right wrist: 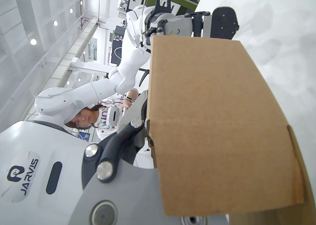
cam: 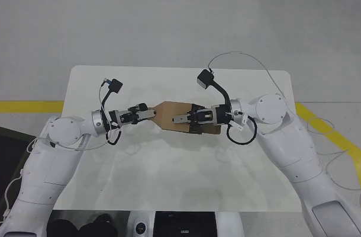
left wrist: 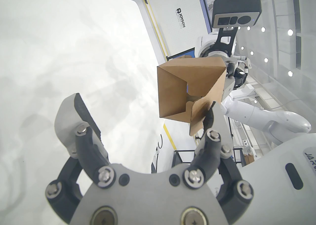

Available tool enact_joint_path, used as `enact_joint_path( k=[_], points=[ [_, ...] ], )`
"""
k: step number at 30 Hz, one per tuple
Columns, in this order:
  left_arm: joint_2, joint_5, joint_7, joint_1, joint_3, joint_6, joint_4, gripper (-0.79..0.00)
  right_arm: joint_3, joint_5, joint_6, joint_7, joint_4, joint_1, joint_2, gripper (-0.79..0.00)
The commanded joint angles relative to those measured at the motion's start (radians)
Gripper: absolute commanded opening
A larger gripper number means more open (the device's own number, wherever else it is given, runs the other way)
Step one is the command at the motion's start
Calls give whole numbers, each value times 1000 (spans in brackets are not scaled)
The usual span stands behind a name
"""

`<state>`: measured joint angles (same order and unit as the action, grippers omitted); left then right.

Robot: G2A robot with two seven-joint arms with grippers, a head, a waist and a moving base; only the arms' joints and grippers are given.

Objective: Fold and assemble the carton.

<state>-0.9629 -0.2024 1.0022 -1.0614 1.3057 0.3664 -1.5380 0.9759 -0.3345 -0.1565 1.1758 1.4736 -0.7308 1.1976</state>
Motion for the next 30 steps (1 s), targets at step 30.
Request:
enact_joint_path(
  k=[30],
  points=[
    [-4, -70, 5, -1, -25, -15, -24, 0, -26, -78, -49, 31, 3, 10, 11, -785]
  ],
)
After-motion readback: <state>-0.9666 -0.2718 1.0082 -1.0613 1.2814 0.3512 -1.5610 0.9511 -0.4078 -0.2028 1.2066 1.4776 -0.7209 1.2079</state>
